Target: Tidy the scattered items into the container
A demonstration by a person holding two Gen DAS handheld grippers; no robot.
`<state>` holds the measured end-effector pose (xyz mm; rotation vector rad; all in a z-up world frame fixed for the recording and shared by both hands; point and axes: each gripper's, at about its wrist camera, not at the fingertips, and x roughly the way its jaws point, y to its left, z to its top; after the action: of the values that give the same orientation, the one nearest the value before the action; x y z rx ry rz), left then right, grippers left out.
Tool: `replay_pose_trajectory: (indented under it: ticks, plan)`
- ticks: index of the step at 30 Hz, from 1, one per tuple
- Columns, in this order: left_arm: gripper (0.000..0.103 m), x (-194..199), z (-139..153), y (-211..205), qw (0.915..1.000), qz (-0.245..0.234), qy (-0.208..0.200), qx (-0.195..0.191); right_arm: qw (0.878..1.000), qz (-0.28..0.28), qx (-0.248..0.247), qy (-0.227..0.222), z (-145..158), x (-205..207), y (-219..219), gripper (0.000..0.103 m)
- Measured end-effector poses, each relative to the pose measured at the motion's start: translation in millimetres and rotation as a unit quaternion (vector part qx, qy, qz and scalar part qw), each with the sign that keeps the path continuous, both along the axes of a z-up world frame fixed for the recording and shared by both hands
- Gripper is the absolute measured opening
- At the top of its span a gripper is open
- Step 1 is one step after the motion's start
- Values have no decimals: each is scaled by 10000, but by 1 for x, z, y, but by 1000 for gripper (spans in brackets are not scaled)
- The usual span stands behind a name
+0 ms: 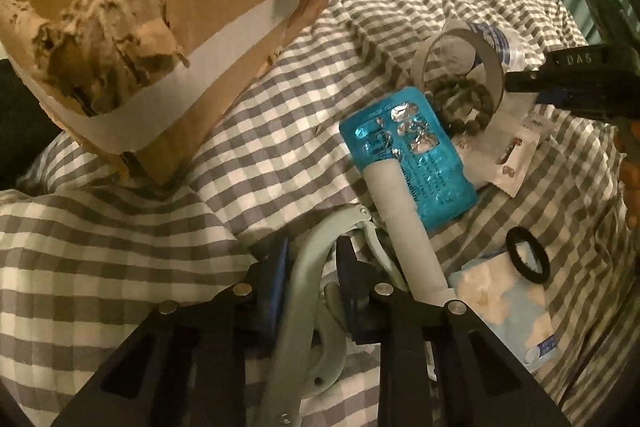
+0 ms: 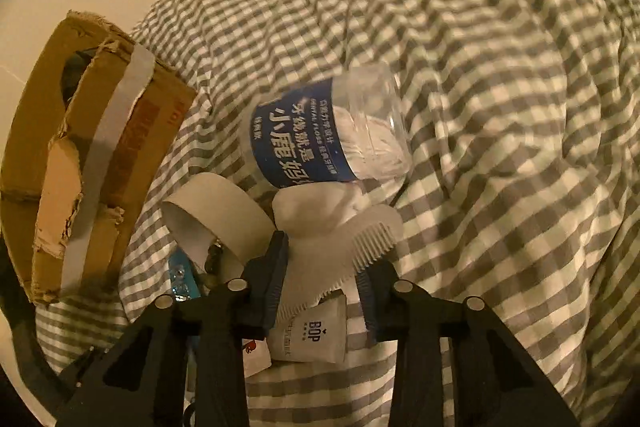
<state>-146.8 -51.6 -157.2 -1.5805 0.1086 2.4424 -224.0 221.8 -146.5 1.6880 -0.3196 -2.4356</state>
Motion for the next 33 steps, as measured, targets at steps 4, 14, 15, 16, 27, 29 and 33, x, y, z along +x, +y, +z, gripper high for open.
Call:
replay_pose_trajectory:
  ticks: [4, 14, 15, 16, 27, 29, 33]
  plan:
    - [20, 4, 11, -1, 9998, 85, 35, 183, 9993, 168, 61, 326, 24, 10, 0, 15]
    - [11, 15, 54, 6, 9983, 128, 465, 335, 9924, 592, 159, 1064, 97, 32, -10, 4]
    - [11, 17, 60, 8, 9978, 117, 537, 379, 9908, 669, 290, 1139, 102, 32, -14, 4]
    - [10, 18, 64, 9, 9974, 101, 563, 435, 9882, 775, 424, 1255, 110, 34, -17, 4]
    - [8, 8, 135, 19, 9876, -79, 1471, 551, 9757, 1464, 437, 1573, 169, 39, -51, 4]
    - [8, 3, 154, 9, 9832, 29, 1669, 737, 9703, 1653, 403, 1719, 183, 40, -61, 4]
    - [8, -11, 190, -14, 9735, 180, 2074, 942, 9534, 2160, 373, 2073, 218, 39, -96, 4]
